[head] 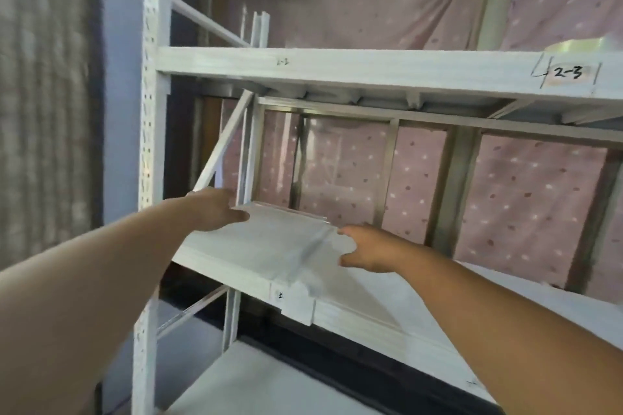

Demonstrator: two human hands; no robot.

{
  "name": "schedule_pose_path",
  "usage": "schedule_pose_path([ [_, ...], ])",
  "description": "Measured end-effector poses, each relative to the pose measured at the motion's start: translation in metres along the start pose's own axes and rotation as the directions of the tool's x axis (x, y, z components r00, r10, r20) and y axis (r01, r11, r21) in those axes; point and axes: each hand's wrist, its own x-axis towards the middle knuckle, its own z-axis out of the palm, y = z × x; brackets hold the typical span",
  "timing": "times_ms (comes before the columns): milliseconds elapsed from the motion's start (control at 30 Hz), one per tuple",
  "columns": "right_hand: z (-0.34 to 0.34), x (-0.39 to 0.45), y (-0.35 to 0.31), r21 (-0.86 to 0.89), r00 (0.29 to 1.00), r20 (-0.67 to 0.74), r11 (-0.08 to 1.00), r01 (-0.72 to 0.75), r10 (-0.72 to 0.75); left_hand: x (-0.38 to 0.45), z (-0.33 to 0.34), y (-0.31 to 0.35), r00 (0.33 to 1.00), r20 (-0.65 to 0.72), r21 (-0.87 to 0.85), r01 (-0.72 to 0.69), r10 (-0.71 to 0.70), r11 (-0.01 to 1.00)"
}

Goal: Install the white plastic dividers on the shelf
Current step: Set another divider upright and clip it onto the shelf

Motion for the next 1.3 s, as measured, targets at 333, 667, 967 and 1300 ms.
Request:
schedule_pose_path([
  [333, 0.07, 0.076, -0.123, 0.026, 0.983, 0.119, 0.99, 0.141, -0.143, -0.047, -0.022, -0.14, 0.976, 0.052, 0.06, 0.209, -0.212, 0.976],
  [667, 0.089, 0.084, -0.145, -0.116, 0.985, 0.088, 0.981, 0.156, -0.146, -0.046, -0.01, -0.155, 0.958, 0.199, 0.011, 0.209, -0.207, 0.978],
  [967, 0.03, 0.038, -0.118, 0.053, 0.987, -0.077, 0.988, 0.143, -0.139, -0.006, 0.012, -0.064, 0.853, 0.52, -0.613, 0.335, 0.047, 0.715],
  [1300, -0.039, -0.059, 0.006, 0.317, 0.972, -0.166, 0.942, -0.109, 0.168, 0.004, 0.045, 0.148, 0.898, 0.097, -0.985, 0.024, 0.428, 0.173],
])
